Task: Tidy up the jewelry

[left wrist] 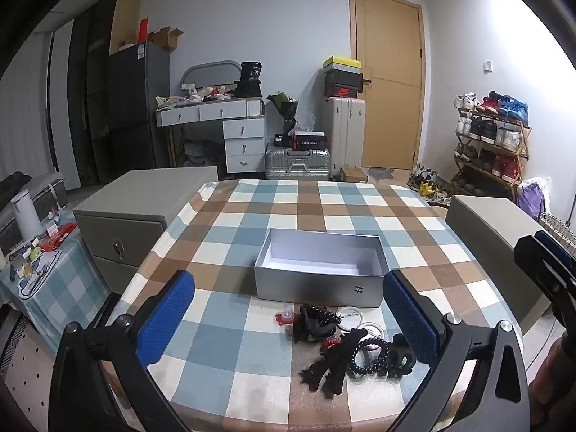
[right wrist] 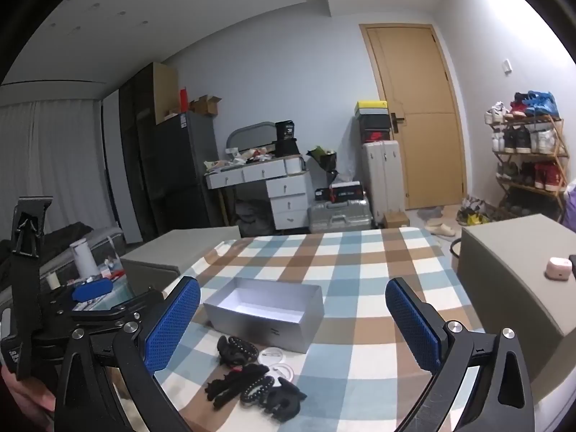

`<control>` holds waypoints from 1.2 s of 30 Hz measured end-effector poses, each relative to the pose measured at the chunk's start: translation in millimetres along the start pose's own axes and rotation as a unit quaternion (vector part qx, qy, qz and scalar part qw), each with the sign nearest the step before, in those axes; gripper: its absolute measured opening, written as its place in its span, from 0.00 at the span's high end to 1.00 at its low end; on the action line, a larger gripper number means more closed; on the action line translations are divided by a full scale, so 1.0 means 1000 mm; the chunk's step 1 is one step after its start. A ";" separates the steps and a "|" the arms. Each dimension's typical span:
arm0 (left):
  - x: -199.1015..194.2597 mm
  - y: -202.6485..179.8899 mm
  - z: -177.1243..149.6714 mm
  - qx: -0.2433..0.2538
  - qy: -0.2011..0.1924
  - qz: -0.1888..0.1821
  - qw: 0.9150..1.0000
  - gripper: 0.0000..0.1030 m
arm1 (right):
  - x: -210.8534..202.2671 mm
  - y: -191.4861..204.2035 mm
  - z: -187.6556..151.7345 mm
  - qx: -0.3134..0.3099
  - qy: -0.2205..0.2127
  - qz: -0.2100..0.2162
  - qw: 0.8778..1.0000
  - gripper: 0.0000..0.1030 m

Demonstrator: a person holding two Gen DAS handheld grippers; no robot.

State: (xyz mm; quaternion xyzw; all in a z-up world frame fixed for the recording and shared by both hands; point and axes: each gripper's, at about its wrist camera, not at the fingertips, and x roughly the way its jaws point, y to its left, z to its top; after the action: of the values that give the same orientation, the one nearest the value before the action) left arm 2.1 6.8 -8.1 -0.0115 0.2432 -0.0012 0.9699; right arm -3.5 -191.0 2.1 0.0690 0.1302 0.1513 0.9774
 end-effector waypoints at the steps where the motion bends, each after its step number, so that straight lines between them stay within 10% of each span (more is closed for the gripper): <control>1: 0.000 0.001 0.000 -0.001 0.002 -0.001 1.000 0.01 | 0.001 0.000 0.000 -0.001 0.001 0.001 1.000 0.00; 36: 0.003 0.004 -0.003 -0.008 0.014 0.002 1.000 0.01 | 0.002 0.001 -0.002 0.017 -0.014 0.026 0.999 0.00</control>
State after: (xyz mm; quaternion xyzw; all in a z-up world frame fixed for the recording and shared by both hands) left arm 3.3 10.5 -12.1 -0.0190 0.2568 0.0022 0.9663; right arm -2.8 -189.0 0.1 0.0914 0.1169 0.1732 0.9736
